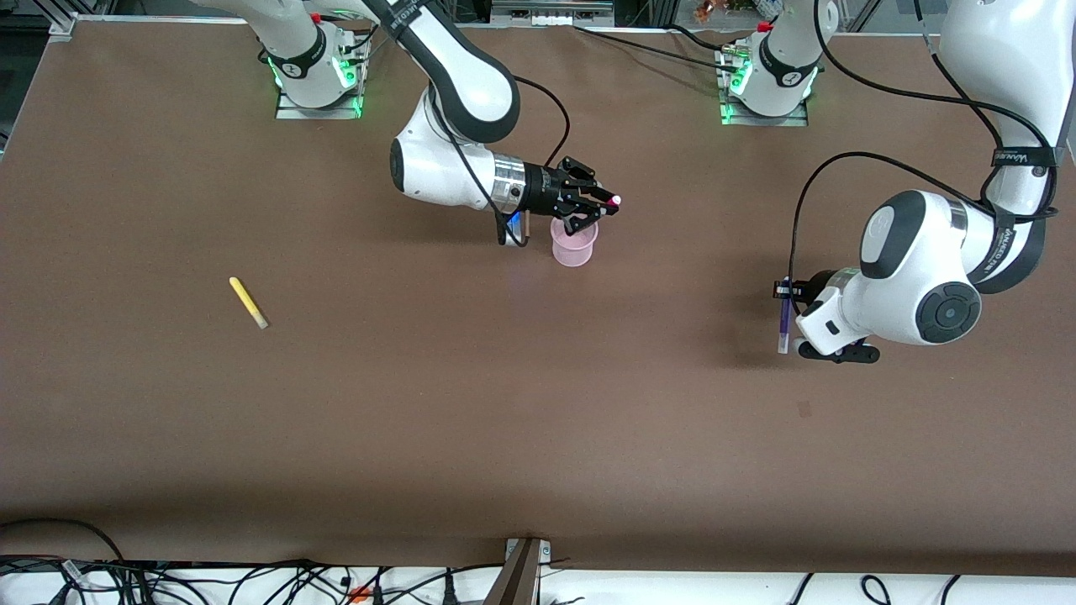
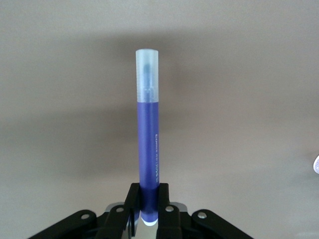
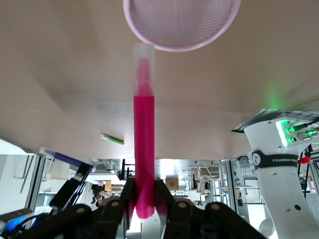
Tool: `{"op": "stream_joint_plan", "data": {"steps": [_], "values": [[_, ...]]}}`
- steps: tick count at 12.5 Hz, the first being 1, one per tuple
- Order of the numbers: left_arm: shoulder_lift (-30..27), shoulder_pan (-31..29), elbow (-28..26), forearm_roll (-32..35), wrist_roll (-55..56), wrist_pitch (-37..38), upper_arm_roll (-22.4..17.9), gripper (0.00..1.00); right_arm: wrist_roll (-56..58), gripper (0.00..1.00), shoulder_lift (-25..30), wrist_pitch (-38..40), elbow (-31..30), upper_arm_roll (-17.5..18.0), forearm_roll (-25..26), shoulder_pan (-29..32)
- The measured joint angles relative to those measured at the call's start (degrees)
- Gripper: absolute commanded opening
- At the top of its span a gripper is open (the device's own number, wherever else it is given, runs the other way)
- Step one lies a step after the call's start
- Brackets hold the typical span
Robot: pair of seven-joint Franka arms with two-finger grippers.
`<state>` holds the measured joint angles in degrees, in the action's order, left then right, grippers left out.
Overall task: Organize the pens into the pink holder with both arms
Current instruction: 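Lower the pink marker into the pink cup while the left gripper lifts the blue marker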
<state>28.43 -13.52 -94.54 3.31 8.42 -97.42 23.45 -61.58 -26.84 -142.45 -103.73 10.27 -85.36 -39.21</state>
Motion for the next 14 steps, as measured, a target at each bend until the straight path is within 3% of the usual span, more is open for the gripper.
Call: {"op": "stream_joint_plan", "data": {"steps": [8, 9, 10, 11, 12, 14], "values": [[0.2, 1.9, 0.4, 0.0, 3.3, 1.0, 0.0, 0.00, 1.6, 0.02, -0.6, -3.9, -3.3, 0.1, -0.6, -1.5], [0.4, 2.1, 0.4, 0.0, 3.9, 1.1, 0.0, 0.00, 1.6, 0.55, -0.6, -3.9, -3.3, 0.1, -0.6, -1.6], [0.5, 2.3, 0.4, 0.0, 4.4, 1.1, 0.0, 0.00, 1.7, 0.69, -0.6, -3.9, -3.3, 0.2, -0.6, -1.8], [0.6, 2.5, 0.4, 0.0, 4.8, 1.1, 0.1, 0.00, 1.9, 0.73, -0.6, -4.4, -3.3, 0.2, -0.6, -2.1], [0.7, 2.8, 0.4, 0.0, 5.2, 1.1, 0.1, 0.00, 2.3, 0.97, -0.6, -5.7, -3.3, 0.2, -0.6, -2.6], [0.7, 3.2, 0.5, 0.0, 6.1, 1.1, 0.1, 0.00, 2.4, 0.99, -0.6, -7.7, -3.3, 0.2, -0.6, -3.5]]}}
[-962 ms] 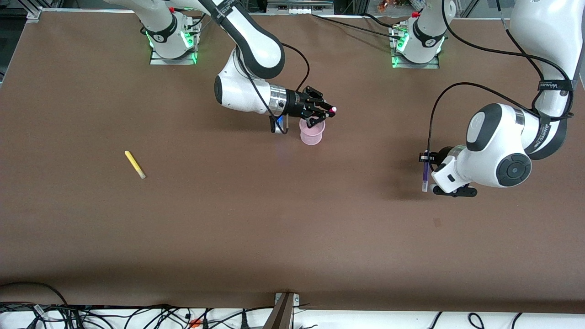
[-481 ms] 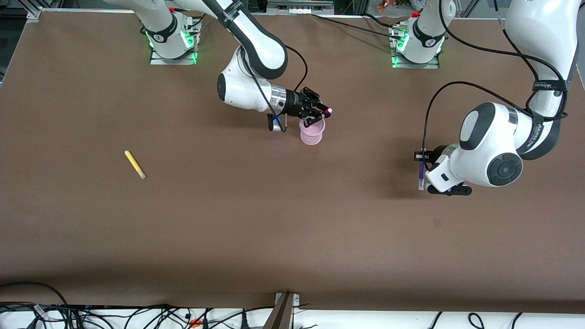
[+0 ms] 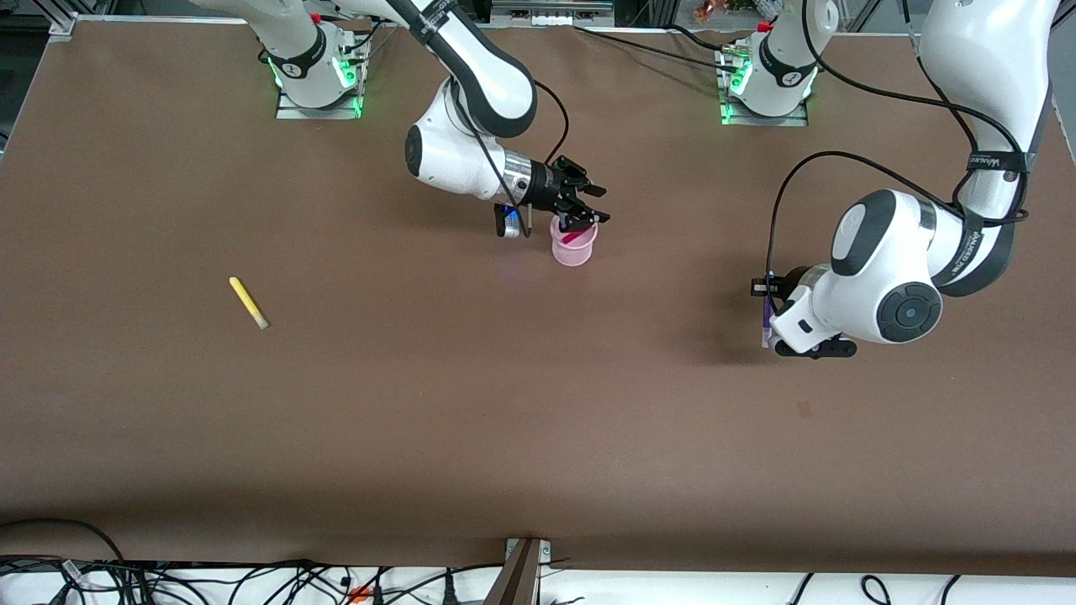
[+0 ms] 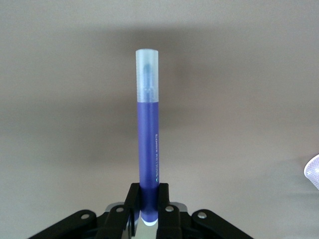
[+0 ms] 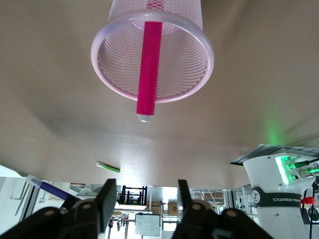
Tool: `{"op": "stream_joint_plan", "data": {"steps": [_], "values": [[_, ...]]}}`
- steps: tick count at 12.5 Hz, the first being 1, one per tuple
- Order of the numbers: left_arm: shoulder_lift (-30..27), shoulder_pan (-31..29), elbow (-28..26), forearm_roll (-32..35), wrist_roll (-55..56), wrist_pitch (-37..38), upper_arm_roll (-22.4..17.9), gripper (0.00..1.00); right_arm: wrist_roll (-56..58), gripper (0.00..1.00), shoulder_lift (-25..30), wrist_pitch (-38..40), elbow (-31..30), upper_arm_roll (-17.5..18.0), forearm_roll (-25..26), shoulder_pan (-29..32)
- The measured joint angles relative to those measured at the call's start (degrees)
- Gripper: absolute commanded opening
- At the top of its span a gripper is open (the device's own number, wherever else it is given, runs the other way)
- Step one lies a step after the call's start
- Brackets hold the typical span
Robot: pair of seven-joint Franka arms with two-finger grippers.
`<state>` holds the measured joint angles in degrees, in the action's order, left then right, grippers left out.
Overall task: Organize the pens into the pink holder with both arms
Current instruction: 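Lower the pink marker into the pink cup while the left gripper lifts the blue marker, then release the pink marker while the left gripper brings the blue marker to the cup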
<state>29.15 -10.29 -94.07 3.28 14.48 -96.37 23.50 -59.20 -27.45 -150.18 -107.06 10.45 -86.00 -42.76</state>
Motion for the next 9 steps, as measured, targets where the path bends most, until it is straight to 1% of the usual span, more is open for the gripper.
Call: {"op": "stream_joint_plan", "data": {"steps": [3, 5, 6, 8, 9], "values": [[0.0, 0.1, 0.0, 0.0, 0.7, 0.1, 0.0, 0.00, 0.0, 0.99, 0.7, -0.5, 0.2, -0.4, 0.0, -0.2], [0.0, 0.9, 0.1, -0.3, 3.8, 0.8, 0.1, 0.00, 0.0, 0.99, 2.0, -0.8, 0.3, -2.5, 0.8, -0.2], [0.0, 1.8, 0.1, -2.0, 6.2, 0.9, 0.1, 0.00, -0.2, 0.99, 2.7, -0.8, 0.2, -4.2, 2.2, -0.1], [0.6, 2.9, 0.1, -8.4, 10.7, 1.0, 0.1, 0.00, -1.7, 0.99, 4.0, 0.6, 0.0, -7.4, 6.4, -0.1], [1.2, 2.9, 0.1, -11.7, 12.9, 1.1, 0.1, 0.00, -2.2, 0.99, 4.9, 4.2, -0.3, -9.1, 9.9, -0.1]]}}
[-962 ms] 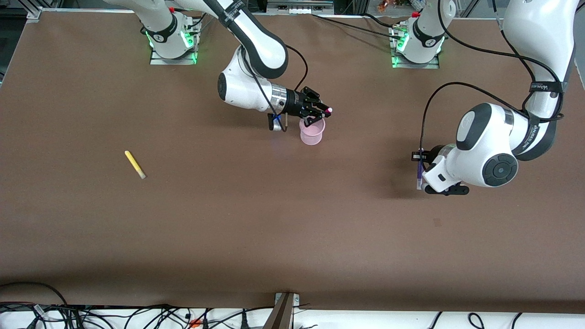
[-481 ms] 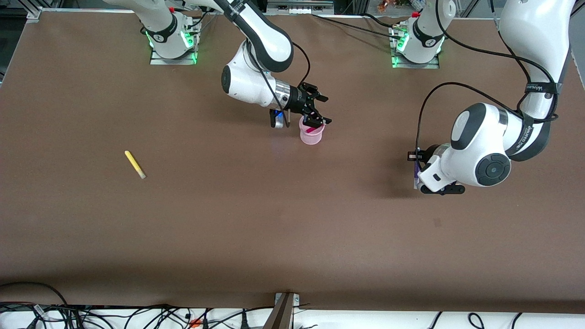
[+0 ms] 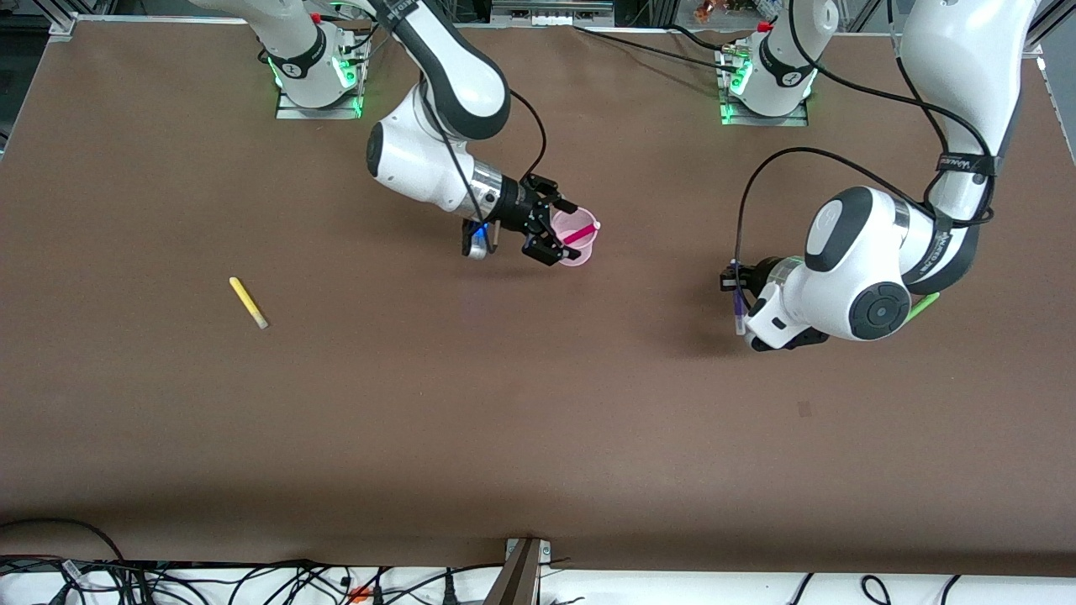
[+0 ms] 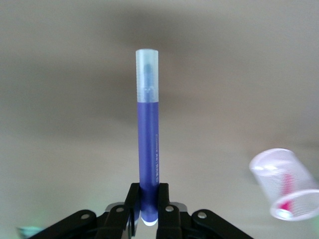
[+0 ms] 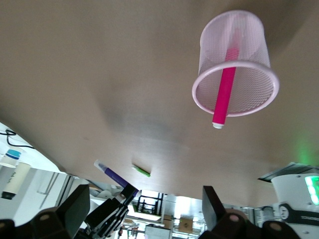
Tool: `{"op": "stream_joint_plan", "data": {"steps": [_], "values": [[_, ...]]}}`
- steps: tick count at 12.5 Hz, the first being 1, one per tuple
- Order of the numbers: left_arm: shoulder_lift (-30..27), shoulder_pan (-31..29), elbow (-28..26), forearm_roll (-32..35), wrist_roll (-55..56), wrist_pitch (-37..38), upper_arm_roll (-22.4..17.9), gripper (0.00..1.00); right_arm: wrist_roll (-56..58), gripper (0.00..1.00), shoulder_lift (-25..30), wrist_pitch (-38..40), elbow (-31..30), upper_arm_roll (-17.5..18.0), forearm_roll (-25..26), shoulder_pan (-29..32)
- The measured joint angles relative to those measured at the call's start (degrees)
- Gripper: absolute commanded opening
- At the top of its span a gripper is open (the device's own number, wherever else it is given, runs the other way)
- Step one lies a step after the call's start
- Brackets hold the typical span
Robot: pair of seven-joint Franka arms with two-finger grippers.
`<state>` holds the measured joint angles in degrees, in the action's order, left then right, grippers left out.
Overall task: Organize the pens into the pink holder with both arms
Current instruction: 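Release the pink marker while the left gripper brings the blue marker to the cup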
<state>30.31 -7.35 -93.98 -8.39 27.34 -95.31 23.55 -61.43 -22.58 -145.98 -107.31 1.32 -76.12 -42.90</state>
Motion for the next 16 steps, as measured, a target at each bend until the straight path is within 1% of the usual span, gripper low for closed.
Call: {"op": "stream_joint_plan", "data": {"steps": [1, 3, 5, 6, 7, 8, 10, 11, 12, 14, 15, 16], "values": [[0.6, 0.0, 0.0, -3.1, 2.8, 0.0, -0.1, 0.00, -0.7, 0.99, 0.8, 6.2, 0.0, -2.4, 4.7, 0.0], [1.5, 0.0, 0.1, -9.1, 9.8, 0.0, -0.1, 0.00, -2.1, 0.99, 2.6, 19.9, 0.2, -8.3, 16.4, 0.0], [2.0, 0.0, 0.2, -16.1, 16.0, 0.0, -0.1, 0.00, -1.8, 0.99, 5.0, 32.6, 1.5, -14.3, 30.8, 0.1], [2.2, 0.0, 0.2, -18.5, 18.8, 0.0, -0.1, 0.00, -0.7, 0.99, 6.2, 38.4, 3.0, -16.7, 38.7, 0.1], [2.4, 0.0, 0.3, -21.0, 21.5, 0.1, -0.1, 0.00, 1.9, 0.99, 7.1, 43.8, 4.7, -19.0, 45.3, 0.1], [2.5, 0.2, 0.3, -24.4, 23.7, 0.1, -0.1, 0.00, 6.1, 0.99, 7.7, 48.1, 6.4, -21.6, 49.0, 0.1], [2.9, 1.1, 0.3, -31.6, 27.6, 0.4, 0.0, 0.00, 18.4, 0.99, 8.0, 53.9, 9.3, -28.2, 51.9, 0.0], [3.2, 2.1, 0.3, -34.9, 29.3, 0.4, 0.0, 0.00, 24.8, 0.99, 8.0, 55.6, 10.4, -31.6, 53.7, 0.1], [3.5, 3.2, 0.3, -37.9, 30.8, 0.3, 0.0, 0.00, 30.2, 0.99, 8.0, 56.3, 11.3, -34.1, 56.5, 0.2], [4.4, 5.4, 0.3, -43.4, 32.5, -0.4, 0.0, 0.00, 38.5, 0.99, 8.0, 56.2, 12.9, -36.3, 62.9, 0.4], [5.0, 6.5, 0.2, -45.2, 33.0, -1.4, 0.0, 0.00, 42.0, 0.98, 8.0, 56.0, 13.6, -37.1, 64.8, 0.3], [5.6, 8.0, -0.2, -46.4, 33.6, -3.6, 0.1, 0.00, 45.7, 0.99, 7.9, 55.3, 14.2, -38.3, 65.6, 0.4]]}}
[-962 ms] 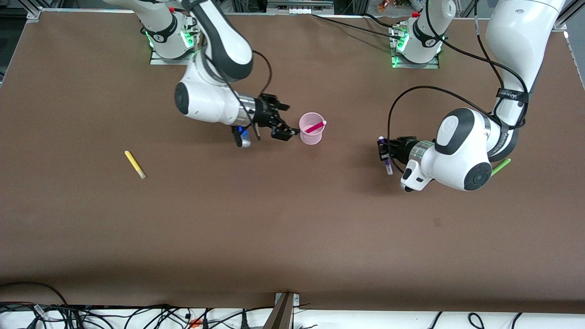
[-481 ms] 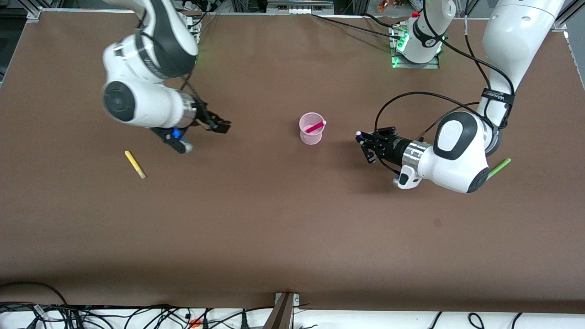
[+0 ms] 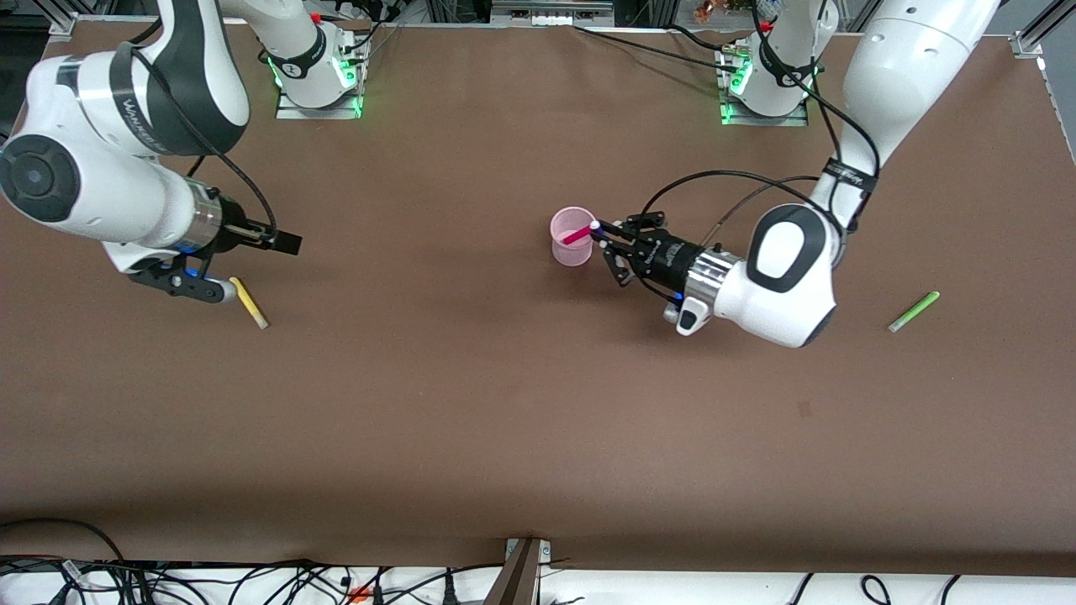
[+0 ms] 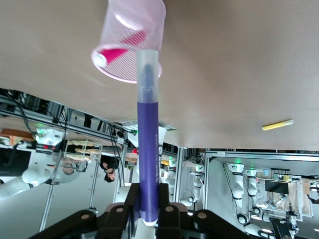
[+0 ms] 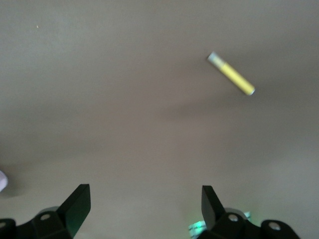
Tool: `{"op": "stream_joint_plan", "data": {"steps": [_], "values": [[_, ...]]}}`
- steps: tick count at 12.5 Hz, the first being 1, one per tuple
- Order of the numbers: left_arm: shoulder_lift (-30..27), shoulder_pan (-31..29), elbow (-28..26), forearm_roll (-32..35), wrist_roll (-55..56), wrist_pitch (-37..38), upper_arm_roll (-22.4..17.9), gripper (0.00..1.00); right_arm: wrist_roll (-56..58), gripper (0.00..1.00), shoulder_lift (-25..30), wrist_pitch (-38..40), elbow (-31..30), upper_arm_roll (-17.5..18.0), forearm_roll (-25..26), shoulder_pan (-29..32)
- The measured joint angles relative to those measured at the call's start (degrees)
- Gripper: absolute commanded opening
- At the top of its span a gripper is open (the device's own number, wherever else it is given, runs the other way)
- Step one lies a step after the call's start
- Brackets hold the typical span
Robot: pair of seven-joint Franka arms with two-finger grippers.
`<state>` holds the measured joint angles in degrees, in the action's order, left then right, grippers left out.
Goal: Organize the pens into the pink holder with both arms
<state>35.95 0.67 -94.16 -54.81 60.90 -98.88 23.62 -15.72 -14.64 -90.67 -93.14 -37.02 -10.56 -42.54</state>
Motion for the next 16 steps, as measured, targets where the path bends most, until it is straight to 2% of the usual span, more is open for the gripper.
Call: {"op": "stream_joint_plan", "data": {"steps": [2, 4, 11, 12, 13, 14, 16], "values": [[1.1, 4.0, -0.9, -0.9, 1.8, -5.7, 0.1, 0.00, 7.9, 0.99, -0.1, -2.4, 0.2, -2.9, 0.5, 0.3], [1.5, 6.9, -1.4, -1.0, 3.0, -8.5, 0.1, 0.00, 13.5, 0.99, -0.4, -5.5, 0.2, -3.9, 0.5, 1.9], [1.2, 7.4, -4.9, -1.0, 3.3, -8.5, 1.5, 0.00, 17.6, 0.99, -0.7, -8.3, 1.4, -3.9, 0.6, 3.1], [1.2, 7.4, -5.0, -1.0, 3.3, -8.5, 2.0, 0.00, 17.6, 0.99, -0.7, -8.4, 1.6, -3.0, 0.6, 4.3], [1.1, 7.4, -5.1, -1.0, 3.3, -8.6, 2.6, 0.00, 17.6, 0.99, -0.7, -8.5, 2.2, 0.1, 0.8, 7.4], [1.1, 7.4, -5.3, -1.0, 3.3, -8.6, 2.9, 0.00, 17.6, 0.99, -0.7, -8.7, 3.2, 5.2, 1.8, 12.3], [1.1, 7.4, -5.9, -1.0, 3.3, -8.7, 2.9, 0.00, 17.6, 0.99, -0.7, -8.7, 5.9, 19.5, 4.8, 26.3]]}}
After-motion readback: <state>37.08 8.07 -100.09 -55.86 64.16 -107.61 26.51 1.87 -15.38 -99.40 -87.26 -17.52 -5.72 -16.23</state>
